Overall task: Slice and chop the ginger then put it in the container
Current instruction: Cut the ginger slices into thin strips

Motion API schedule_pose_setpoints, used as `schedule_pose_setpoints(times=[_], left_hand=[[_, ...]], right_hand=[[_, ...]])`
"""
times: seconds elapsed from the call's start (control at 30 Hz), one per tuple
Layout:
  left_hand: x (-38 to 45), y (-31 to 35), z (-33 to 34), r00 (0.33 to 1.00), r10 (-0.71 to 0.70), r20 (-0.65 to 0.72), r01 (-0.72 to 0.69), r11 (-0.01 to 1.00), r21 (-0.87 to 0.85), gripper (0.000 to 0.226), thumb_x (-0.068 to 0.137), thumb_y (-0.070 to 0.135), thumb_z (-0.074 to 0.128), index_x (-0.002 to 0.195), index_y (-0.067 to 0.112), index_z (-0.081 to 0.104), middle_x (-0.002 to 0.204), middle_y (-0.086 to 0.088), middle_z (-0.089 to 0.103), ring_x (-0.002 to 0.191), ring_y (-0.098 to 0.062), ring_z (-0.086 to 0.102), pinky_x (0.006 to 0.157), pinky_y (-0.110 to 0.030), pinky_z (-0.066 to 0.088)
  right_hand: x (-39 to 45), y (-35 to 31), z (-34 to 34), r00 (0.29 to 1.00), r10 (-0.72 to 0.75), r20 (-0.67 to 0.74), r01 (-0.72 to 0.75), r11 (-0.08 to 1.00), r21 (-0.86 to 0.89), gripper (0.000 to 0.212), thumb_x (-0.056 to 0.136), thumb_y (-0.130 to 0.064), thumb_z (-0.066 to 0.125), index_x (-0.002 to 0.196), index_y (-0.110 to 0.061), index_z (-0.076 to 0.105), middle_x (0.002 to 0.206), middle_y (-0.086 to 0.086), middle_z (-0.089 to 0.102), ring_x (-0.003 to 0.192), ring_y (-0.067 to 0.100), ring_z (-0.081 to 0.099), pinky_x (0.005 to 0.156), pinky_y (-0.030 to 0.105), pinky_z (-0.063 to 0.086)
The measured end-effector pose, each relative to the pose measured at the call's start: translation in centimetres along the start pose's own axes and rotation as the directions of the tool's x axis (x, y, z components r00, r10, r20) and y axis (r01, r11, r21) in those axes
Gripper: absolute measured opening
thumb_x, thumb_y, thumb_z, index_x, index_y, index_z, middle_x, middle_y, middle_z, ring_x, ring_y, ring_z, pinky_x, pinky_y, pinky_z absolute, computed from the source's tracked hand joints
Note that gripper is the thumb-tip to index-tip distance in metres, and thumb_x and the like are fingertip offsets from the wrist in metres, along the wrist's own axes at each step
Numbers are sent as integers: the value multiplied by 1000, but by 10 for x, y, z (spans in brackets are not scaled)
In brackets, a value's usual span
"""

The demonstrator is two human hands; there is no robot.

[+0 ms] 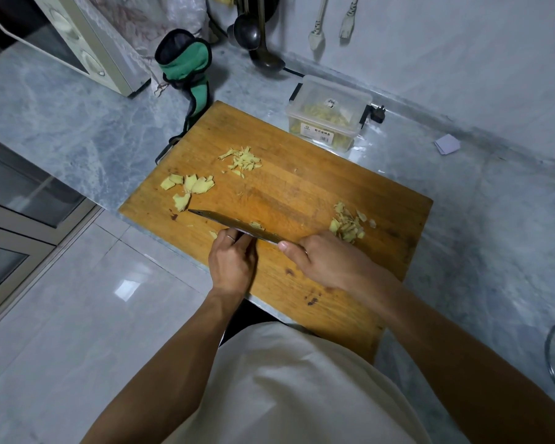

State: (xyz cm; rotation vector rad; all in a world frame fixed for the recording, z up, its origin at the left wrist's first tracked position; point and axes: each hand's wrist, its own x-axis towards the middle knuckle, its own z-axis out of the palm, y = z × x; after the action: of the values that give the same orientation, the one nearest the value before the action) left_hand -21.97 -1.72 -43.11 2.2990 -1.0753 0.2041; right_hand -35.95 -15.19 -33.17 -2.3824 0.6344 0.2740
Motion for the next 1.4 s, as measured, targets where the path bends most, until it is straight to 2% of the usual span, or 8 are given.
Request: schedule_pose_setpoints(times=[0.13, 0.23, 0.53, 0.67, 0.83, 1.07, 1.2, 1.4], left_hand=[[0, -1, 1, 1000, -5, -24, 5, 1000, -28, 28, 71, -8, 73, 91, 10, 77, 86, -7, 69, 81, -21, 47, 58, -29, 46], [0, 0, 1, 1000, -18, -24, 17, 999, -36, 31, 66, -10, 75, 90, 10, 77, 85, -8, 70, 83, -24, 52, 58, -29, 47], [0, 1, 1, 999, -48, 7, 48, 999, -24, 28, 71, -4, 76, 93, 13, 78, 88, -5, 71, 82, -25, 55, 58, -28, 47], [-1, 0, 1, 999, -46, -1, 46, 999, -22, 26, 72, -3, 75, 93, 13, 78, 91, -6, 72, 82, -29, 61, 60, -30, 50], [-2, 3, 2, 997, -74, 11, 74, 997, -17, 24, 76, 0, 73, 95, 14, 78, 94, -4, 72, 85, -26, 58, 60, -29, 49], [-3, 6, 4, 989, -148, -14, 147, 987, -65, 11, 81, 4, 73, 88, 10, 76, 85, -7, 70, 84, -25, 60, 61, -30, 50], [-1, 4, 5, 991, -127, -44, 123, 989, -85, 12, 84, 14, 65, 87, 9, 76, 82, -6, 69, 83, -20, 57, 63, -25, 48], [-4, 0, 7, 992, -117, -52, 112, 990, -89, 12, 83, 11, 65, 87, 7, 75, 83, -9, 69, 83, -23, 58, 64, -27, 48]], right_hand=[[0, -3, -2, 1000, 19, 25, -20, 1000, 5, 62, 103, -60, 30, 68, -16, 57, 62, -7, 55, 61, 15, 58, 63, 33, 51], [2, -6, -4, 999, 22, 31, -21, 1000, -18, 62, 103, -59, 31, 77, -13, 62, 65, -9, 50, 62, 14, 54, 65, 32, 50], [4, 1, 1, 1000, -4, 30, 3, 1000, 15, 71, 102, -63, 26, 84, -11, 71, 73, -2, 65, 77, 25, 65, 78, 41, 57], [2, 3, 1, 1000, -24, 14, 24, 1000, 0, 66, 100, -66, 25, 66, -18, 55, 65, 1, 59, 65, 22, 60, 70, 43, 56], [3, 3, -4, 1000, -18, -3, 18, 999, -28, 70, 101, -64, 29, 68, -9, 57, 67, 9, 60, 62, 25, 59, 64, 39, 53], [4, 9, -2, 999, -53, -2, 53, 998, -39, 65, 102, -63, 26, 64, -15, 50, 66, 7, 56, 64, 24, 56, 62, 38, 49], [-3, 11, -4, 1000, -24, 17, 25, 999, -29, 55, 103, -58, 28, 62, -25, 42, 66, 0, 48, 64, 18, 48, 63, 30, 35], [-1, 10, -7, 998, -22, 56, 25, 998, -52, 56, 104, -58, 29, 62, -24, 44, 67, 0, 51, 60, 14, 49, 61, 30, 36]])
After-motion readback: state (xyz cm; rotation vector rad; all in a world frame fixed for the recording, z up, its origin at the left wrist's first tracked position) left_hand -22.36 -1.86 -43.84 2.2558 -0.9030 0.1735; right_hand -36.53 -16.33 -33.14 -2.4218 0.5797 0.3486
